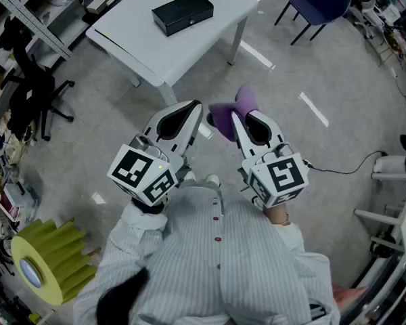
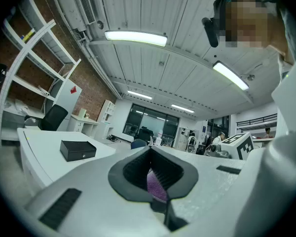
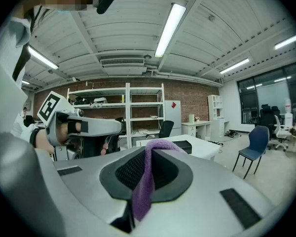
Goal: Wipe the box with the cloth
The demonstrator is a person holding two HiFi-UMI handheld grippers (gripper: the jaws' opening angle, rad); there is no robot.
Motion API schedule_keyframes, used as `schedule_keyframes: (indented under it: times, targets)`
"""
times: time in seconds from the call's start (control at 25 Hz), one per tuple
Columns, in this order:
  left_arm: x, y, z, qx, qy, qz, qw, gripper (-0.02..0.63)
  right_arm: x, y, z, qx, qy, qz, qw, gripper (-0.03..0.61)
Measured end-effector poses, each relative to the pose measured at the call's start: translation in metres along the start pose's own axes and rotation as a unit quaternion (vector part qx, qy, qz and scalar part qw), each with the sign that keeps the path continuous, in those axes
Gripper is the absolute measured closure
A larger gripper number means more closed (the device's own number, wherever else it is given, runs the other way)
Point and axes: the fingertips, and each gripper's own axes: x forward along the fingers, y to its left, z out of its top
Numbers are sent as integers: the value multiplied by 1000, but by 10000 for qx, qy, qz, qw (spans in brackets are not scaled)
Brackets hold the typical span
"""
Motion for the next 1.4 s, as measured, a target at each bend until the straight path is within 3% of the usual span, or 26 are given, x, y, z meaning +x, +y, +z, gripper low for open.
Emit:
schedule_keyframes:
  times: [0.76,1.04,1.4]
  targets:
    - [6,-29,-20,62,-33,308,9995,606,-40,-24,-16,210,-90,114,9997,554]
    - [36,14,-15,43,-13,340,9994,606,3,-53,-20,338,37,90,9994,554]
    - [117,113,20,54,-20,331,9994,606,108,-115,13,331,31,85,9994,554]
